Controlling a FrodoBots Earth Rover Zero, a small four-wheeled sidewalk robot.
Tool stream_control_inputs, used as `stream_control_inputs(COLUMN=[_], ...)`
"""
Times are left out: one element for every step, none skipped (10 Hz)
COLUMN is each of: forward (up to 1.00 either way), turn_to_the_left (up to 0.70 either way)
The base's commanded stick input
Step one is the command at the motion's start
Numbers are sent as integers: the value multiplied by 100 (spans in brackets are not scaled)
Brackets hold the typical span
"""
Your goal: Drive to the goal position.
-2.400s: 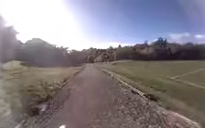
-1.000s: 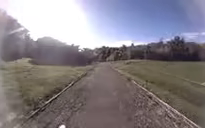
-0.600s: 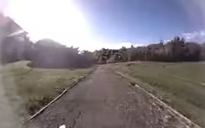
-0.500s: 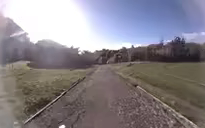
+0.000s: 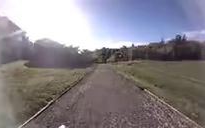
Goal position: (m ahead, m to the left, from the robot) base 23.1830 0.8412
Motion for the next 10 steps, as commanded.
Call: stream_control_inputs(forward=[100,100,100,100,100,100,100,100,100,100], turn_to_the_left=[1,1,1,1,1,1,1,1,1,1])
